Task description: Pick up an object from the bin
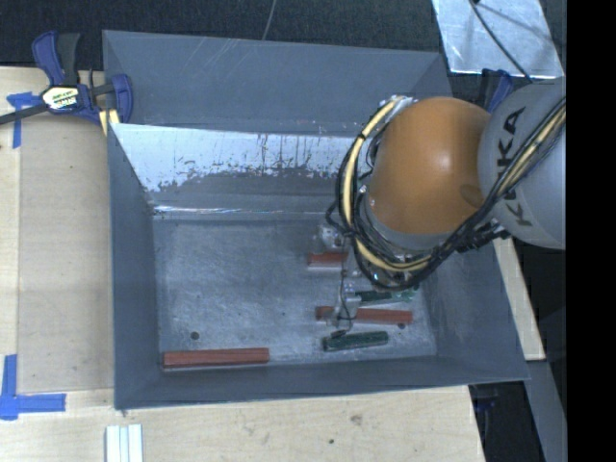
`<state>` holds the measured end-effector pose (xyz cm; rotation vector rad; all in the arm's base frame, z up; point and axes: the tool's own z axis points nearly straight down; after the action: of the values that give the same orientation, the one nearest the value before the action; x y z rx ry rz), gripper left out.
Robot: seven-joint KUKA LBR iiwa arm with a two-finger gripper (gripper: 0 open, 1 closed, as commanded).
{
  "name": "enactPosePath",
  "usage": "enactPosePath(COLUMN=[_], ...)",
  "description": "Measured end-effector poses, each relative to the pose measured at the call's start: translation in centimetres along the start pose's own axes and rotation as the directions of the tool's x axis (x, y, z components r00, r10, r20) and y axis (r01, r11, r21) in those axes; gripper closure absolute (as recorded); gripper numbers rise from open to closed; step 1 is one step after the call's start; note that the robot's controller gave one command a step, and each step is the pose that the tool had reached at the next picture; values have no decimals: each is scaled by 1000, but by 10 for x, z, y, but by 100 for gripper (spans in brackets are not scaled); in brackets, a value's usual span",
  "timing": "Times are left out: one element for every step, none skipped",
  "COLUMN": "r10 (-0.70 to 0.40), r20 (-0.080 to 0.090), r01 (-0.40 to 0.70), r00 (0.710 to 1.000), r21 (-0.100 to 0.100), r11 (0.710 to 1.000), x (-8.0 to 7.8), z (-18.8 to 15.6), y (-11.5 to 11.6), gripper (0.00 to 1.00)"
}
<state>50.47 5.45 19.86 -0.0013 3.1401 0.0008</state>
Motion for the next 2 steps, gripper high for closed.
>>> enactPosePath(r10=[1, -10], r20=[1, 13], r01=[-1, 10], r00=[1000, 1000], r21=[0, 0], r11=[1000, 1000], x=[0, -55], z=[-1, 50], y=[0, -17], gripper=[0, 0])
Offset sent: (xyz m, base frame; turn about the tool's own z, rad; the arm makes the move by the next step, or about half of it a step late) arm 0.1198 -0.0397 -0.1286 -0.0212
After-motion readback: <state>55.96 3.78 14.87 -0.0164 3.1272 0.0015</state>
